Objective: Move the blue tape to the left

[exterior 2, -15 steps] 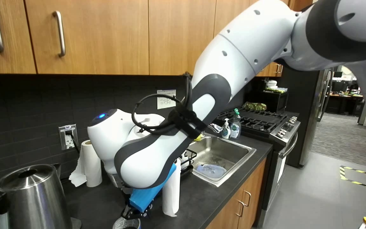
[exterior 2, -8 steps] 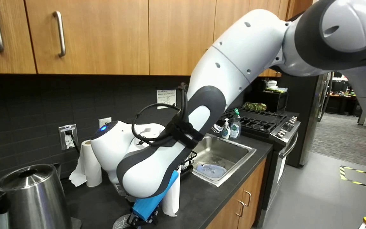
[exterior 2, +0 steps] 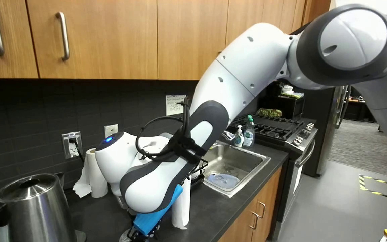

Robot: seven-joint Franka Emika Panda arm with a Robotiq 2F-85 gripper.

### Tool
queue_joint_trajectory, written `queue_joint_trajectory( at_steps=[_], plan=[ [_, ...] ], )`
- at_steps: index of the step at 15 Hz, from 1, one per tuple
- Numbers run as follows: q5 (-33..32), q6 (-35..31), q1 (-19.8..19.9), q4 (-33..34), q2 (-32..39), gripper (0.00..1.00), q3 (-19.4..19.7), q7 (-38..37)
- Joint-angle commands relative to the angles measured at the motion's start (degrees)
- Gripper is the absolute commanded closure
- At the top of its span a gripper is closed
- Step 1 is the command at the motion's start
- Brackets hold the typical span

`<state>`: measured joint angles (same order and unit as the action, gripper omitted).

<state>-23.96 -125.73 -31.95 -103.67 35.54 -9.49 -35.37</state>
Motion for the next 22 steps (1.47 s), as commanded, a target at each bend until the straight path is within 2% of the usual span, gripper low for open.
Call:
queue_joint_trajectory(
  at_steps=[1,7,16,22],
  plan=[
    [0.24,-1.32,-1.85,4.9,3.61,1.0,1.47,0.27],
    [1.1,-1.73,-3.39,9.8,6.93,1.0,2.5,0.48],
    [1.11,1.25,-8.26,21.69,11.31,1.0,4.18,3.34],
    [1.62,2.54,-10.06,24.59,11.91,1.0,5.18,5.09]
  ],
)
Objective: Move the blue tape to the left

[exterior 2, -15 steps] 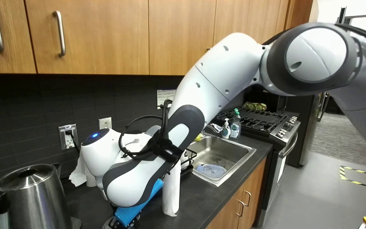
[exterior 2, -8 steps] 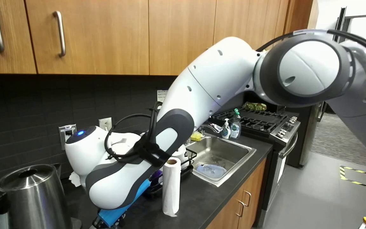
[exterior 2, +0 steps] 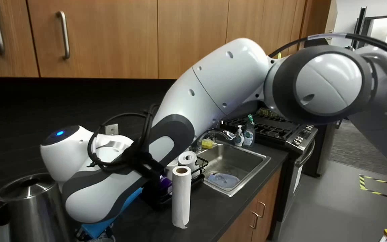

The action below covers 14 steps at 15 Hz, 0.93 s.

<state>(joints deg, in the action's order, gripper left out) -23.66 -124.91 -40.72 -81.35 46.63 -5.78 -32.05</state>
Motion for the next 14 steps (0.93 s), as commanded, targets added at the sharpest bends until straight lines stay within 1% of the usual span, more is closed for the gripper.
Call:
queue_joint_trajectory(
  at_steps=[1,3,4,5,8,9,14],
  plan=[
    [1.53,2.02,-1.31,1.49,-0.26,1.0,1.71,1.66],
    [1.91,2.3,-1.08,-1.15,-2.82,1.0,2.06,0.85],
    [0.9,2.69,0.01,-2.86,-4.31,1.0,0.91,-0.19],
    [0.93,3.02,0.2,-4.62,-6.12,1.0,1.05,-0.85],
    [1.06,3.96,0.86,-10.12,-12.06,1.0,1.08,-2.88],
    [1.64,4.24,0.46,-11.77,-14.07,1.0,1.83,-3.18],
    [1.47,7.7,1.92,-22.16,-25.18,1.0,0.35,-5.45]
  ],
)
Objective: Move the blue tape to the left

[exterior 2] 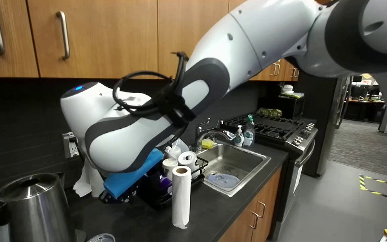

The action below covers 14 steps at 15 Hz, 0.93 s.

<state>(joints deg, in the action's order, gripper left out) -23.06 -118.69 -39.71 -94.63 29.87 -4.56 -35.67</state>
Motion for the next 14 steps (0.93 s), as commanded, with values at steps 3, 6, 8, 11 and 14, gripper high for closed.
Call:
queue_joint_trajectory(
  at_steps=[3,6,8,11,14],
  plan=[
    [0.88,3.43,2.24,-15.63,-15.17,1.0,-2.21,-4.14],
    [0.48,2.7,4.41,-23.6,-22.53,1.0,-3.97,-8.31],
    [0.28,2.37,6.27,-28.09,-27.52,1.0,-5.6,-10.95],
    [0.1,2.9,9.77,-32.61,-33.9,1.0,-8.45,-13.92],
    [1.2,2.63,13.65,-35.58,-38.46,1.0,-11.26,-14.81]
  ],
)
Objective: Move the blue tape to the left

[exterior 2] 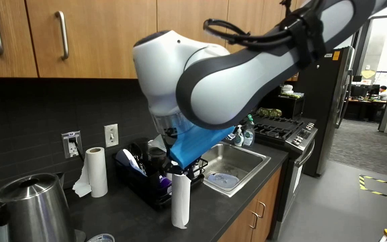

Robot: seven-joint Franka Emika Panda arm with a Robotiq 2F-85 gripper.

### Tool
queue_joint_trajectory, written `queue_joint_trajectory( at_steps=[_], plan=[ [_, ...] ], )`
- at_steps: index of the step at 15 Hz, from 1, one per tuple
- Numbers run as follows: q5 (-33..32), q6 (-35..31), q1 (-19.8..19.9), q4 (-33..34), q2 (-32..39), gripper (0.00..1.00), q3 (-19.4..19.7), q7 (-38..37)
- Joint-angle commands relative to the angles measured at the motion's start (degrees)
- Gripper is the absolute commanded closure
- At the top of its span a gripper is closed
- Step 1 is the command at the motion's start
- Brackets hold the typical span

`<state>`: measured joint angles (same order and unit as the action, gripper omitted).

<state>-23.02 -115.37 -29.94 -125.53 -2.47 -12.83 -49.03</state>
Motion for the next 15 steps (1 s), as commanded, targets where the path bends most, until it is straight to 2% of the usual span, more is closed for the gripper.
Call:
queue_joint_trajectory(
  at_steps=[1,3,4,5,6,9,15],
  plan=[
    [1.61,-0.8,4.88,-5.43,-7.36,1.0,-3.67,-1.48],
    [2.82,-1.0,6.71,-6.58,-9.31,1.0,-4.76,-1.35],
    [3.2,-1.03,7.46,-6.93,-10.06,0.74,-5.2,-1.21],
    [3.67,-1.04,8.18,-7.28,-10.87,0.73,-5.57,-1.12],
    [2.82,-0.21,8.67,-5.07,-7.94,0.93,-6.5,-0.52],
    [3.42,-0.26,9.48,-5.86,-9.35,0.74,-6.89,-0.5],
    [3.42,-0.32,9.53,-6.0,-9.43,0.73,-6.99,-0.51]
  ],
)
